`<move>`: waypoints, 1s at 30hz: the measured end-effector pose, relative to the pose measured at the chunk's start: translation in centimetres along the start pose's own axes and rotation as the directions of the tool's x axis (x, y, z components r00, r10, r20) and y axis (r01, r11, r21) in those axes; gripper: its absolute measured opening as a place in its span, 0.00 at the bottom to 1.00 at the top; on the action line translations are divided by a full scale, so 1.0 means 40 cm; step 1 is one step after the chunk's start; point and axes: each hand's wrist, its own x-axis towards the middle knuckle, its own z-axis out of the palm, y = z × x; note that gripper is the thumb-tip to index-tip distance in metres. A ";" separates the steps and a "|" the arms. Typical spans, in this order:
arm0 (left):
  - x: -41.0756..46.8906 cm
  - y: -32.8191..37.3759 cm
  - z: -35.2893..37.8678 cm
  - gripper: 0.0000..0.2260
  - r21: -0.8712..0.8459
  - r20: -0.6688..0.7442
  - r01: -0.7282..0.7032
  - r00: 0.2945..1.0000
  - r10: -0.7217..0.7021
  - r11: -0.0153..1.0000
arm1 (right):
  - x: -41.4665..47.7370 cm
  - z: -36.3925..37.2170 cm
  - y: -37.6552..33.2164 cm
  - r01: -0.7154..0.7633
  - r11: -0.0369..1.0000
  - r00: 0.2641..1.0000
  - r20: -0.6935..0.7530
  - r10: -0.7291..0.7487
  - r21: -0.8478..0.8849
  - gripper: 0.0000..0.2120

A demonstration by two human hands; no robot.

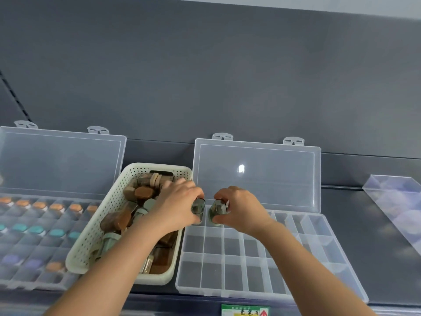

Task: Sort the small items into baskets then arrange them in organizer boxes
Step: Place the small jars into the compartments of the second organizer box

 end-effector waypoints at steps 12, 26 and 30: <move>-0.021 0.010 0.012 0.15 0.216 0.003 -0.105 0.994 0.107 0.971 | 0.001 0.044 -0.013 -0.019 0.991 0.993 0.111 0.034 -0.134 0.25; -0.012 0.007 0.025 0.14 0.227 0.007 -0.079 0.997 0.079 0.971 | 0.026 0.037 0.003 -0.042 0.994 0.990 0.127 0.054 -0.098 0.20; -0.009 0.006 0.035 0.14 0.236 -0.013 -0.060 0.998 0.065 0.970 | 0.030 0.036 0.003 -0.037 0.995 0.988 0.149 0.051 -0.096 0.21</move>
